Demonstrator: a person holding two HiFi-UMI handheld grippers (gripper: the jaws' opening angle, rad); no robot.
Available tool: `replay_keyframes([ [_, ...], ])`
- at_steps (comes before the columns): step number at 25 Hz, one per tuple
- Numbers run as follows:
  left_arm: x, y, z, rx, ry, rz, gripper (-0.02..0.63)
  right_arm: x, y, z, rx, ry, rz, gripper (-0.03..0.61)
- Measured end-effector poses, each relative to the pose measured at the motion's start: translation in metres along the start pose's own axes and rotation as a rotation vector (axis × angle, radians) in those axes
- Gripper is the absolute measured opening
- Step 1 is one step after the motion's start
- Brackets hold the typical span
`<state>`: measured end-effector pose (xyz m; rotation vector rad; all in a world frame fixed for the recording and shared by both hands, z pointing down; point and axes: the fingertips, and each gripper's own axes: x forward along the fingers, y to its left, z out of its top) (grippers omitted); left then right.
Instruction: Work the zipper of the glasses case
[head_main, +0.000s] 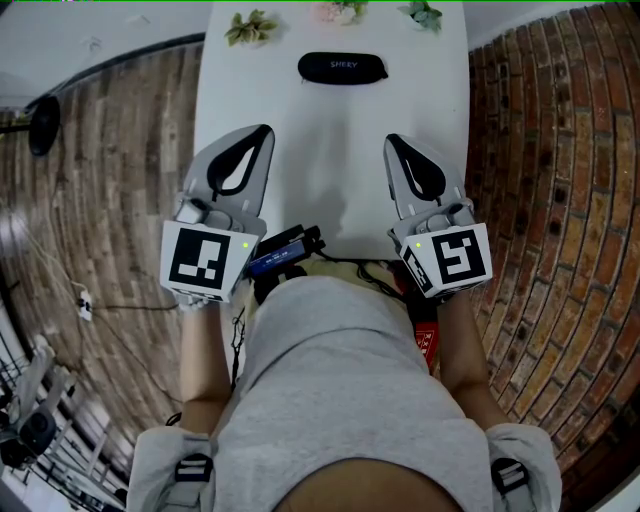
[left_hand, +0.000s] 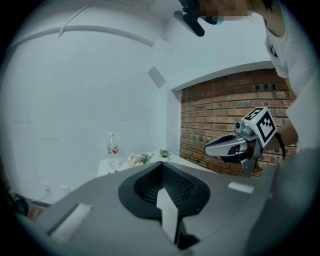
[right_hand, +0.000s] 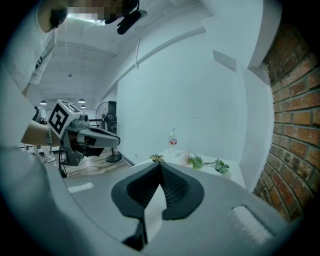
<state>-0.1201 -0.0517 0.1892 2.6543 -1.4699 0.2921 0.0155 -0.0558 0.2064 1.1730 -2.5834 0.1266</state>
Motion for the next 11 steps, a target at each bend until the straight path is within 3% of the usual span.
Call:
replay_keyframes([
  [11, 0.0020, -0.0007, -0.0005, -0.001, 0.000, -0.003, 0.014, 0.0004, -0.0005, -0.0014, 0.005, -0.003, 0.004, 0.002],
])
